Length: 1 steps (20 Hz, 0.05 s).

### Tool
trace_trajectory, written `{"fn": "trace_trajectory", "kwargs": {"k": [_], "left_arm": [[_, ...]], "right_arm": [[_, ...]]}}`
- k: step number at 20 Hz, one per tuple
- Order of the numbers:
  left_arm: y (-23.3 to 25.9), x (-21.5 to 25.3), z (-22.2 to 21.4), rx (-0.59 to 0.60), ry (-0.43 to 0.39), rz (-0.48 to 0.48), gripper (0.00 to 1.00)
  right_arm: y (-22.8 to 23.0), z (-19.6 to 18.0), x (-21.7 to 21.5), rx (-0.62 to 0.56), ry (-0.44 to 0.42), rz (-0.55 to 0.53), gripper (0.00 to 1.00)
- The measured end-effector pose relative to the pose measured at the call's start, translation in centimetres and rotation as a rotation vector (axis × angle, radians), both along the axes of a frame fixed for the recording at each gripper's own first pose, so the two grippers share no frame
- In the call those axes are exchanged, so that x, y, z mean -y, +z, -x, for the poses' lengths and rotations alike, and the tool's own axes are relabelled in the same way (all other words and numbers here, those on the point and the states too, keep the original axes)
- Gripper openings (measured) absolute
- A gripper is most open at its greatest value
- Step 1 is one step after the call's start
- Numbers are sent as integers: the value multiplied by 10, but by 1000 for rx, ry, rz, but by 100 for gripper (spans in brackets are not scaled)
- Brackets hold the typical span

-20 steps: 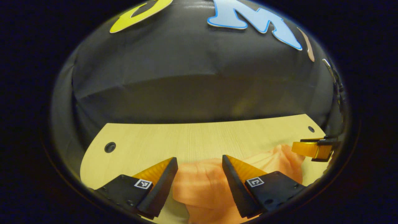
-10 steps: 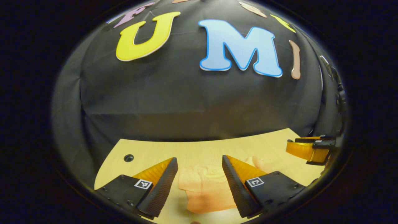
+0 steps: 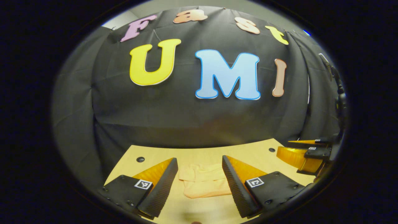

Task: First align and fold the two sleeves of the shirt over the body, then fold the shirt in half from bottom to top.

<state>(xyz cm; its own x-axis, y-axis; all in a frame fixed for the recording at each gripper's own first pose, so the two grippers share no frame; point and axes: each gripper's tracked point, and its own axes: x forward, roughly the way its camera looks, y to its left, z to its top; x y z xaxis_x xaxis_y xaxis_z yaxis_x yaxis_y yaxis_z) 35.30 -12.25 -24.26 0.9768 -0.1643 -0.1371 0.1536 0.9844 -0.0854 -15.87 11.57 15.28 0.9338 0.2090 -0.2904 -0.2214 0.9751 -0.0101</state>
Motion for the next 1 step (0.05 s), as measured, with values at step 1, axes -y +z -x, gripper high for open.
{"fn": "trace_trajectory", "kwargs": {"k": [1], "left_arm": [[1, 0, -1, 11, 2, -2, 94]], "right_arm": [[4, 10, 0, 7, 4, -9, 53]]}}
